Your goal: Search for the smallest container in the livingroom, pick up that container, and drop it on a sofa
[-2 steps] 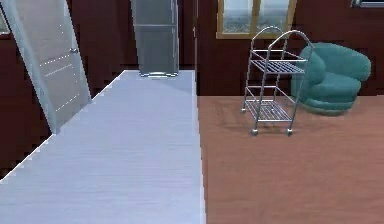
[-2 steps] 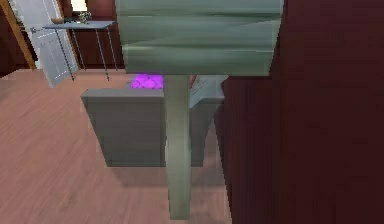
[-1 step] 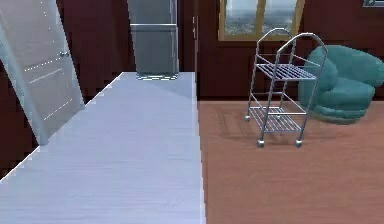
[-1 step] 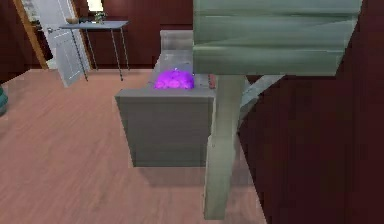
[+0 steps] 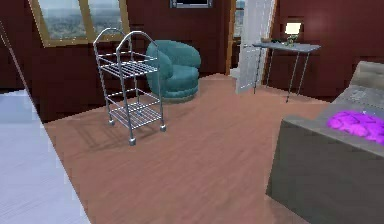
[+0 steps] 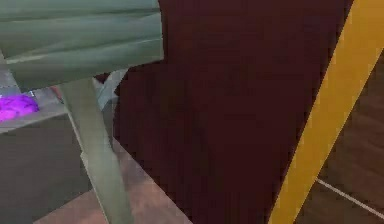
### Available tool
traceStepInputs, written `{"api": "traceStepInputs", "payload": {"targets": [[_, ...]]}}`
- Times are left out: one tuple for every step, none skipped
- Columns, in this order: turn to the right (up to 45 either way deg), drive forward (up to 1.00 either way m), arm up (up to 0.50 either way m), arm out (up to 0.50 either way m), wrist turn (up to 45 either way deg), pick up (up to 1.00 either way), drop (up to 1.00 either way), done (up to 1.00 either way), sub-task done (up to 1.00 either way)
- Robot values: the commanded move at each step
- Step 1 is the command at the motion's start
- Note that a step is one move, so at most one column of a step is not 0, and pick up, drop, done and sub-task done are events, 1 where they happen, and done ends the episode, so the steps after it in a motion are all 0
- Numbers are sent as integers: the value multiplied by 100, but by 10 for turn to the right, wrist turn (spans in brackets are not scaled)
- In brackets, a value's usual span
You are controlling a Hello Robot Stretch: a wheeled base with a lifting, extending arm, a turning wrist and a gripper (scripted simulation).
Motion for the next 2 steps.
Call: {"api": "traceStepInputs", "payload": {"targets": [[0, 100, 0, 0, 0, 0, 0, 0, 0], [30, 0, 0, 0, 0, 0, 0, 0, 0]]}}
